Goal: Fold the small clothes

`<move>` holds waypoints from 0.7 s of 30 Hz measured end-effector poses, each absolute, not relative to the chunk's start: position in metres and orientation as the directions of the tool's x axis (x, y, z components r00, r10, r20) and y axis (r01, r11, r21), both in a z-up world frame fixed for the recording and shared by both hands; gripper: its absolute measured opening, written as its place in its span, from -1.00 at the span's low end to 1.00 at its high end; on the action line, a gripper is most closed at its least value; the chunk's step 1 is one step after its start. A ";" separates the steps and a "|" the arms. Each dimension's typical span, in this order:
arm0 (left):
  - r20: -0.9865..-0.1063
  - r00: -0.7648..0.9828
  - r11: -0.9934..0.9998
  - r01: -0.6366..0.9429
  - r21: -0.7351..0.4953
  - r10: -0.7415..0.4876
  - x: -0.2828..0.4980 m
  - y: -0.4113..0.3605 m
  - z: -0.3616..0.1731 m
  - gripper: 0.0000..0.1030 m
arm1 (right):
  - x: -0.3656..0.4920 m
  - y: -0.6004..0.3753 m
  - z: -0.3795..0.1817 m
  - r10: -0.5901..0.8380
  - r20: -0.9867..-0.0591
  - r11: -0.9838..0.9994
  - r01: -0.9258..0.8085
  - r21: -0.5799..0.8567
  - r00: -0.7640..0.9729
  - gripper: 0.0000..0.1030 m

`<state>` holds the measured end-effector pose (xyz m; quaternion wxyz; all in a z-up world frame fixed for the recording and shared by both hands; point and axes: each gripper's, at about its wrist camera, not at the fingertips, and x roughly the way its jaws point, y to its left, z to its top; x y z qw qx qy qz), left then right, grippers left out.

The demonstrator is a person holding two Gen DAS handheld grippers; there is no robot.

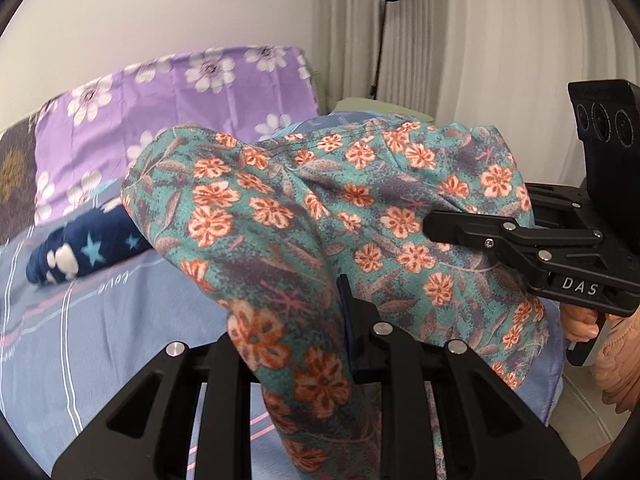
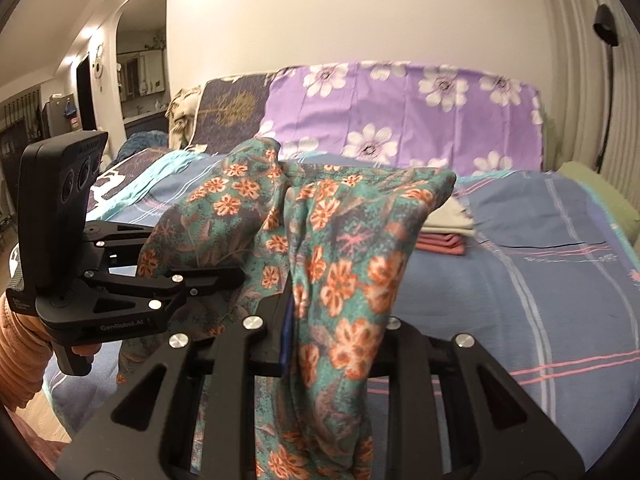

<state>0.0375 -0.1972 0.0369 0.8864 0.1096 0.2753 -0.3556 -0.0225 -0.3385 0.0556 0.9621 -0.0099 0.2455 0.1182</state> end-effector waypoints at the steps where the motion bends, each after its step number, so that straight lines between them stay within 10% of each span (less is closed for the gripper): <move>1: -0.562 0.594 0.714 0.700 0.007 -0.576 0.035 -0.204 0.040 -0.58 | -0.027 -0.342 0.057 0.214 -0.470 0.974 -0.222 0.041 0.856 -0.56; 21: -0.564 0.493 0.541 0.835 0.096 -0.662 0.024 -0.357 0.060 -0.58 | -0.069 -0.468 0.058 -0.070 -0.407 0.997 0.082 0.012 0.911 -0.56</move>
